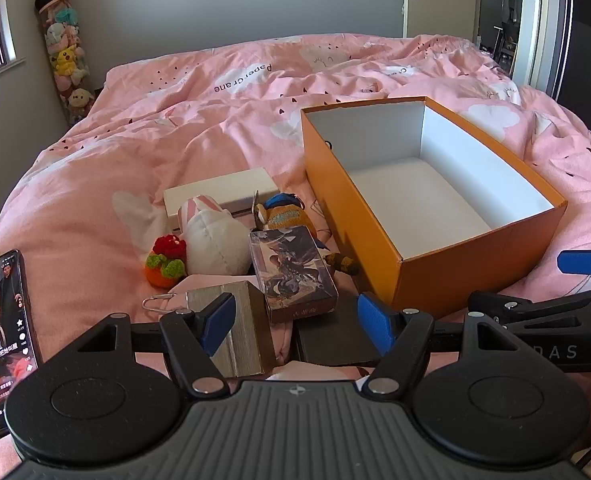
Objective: Organize objects
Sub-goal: 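Move both tools toward the pile of items beside the orange box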
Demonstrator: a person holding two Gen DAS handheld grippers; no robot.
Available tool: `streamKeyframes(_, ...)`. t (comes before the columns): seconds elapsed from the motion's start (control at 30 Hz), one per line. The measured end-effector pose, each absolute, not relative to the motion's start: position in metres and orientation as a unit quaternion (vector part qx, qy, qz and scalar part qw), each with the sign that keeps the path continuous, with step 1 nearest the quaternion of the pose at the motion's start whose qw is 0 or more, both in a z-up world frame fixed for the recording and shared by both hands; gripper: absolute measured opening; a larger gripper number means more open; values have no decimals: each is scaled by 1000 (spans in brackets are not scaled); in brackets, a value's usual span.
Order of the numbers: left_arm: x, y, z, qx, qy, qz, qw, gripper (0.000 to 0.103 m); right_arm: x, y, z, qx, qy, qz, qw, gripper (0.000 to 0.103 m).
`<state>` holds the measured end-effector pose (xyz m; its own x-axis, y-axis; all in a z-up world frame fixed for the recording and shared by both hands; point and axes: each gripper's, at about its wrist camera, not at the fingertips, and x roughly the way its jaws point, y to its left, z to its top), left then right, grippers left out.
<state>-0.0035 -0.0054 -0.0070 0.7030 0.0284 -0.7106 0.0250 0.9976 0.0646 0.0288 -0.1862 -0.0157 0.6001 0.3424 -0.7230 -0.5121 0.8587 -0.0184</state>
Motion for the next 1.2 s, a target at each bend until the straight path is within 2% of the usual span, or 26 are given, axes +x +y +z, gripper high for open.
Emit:
streamKeyframes(0.43,-4,-9,-8,42,392,-3,919,82,28,-186,-17,-113,376,244,887,102)
streamKeyframes(0.7,-6,-7,-8,32,390,-19,920,74,24,-186,-14,-113,362,252,890,102)
streamKeyframes(0.77,-6,-5,-7,18,390,-35,920,66,23,-186,-12,-114,357,254,892,102)
streamKeyframes(0.83,-6,-4,-6,14,387,-41,921,64,24,-187,-9,-113,353,259,892,101)
streamKeyframes(1.03,-5,3,2,-9,370,-54,927,63,20,-180,2,-127,323,293,891,84)
streamKeyframes(1.1,-4,6,8,-11,358,-44,933,63,21,-174,8,-135,314,307,888,75)
streamKeyframes(1.2,1,17,14,-26,350,-28,936,63,23,-163,16,-146,300,331,883,70)
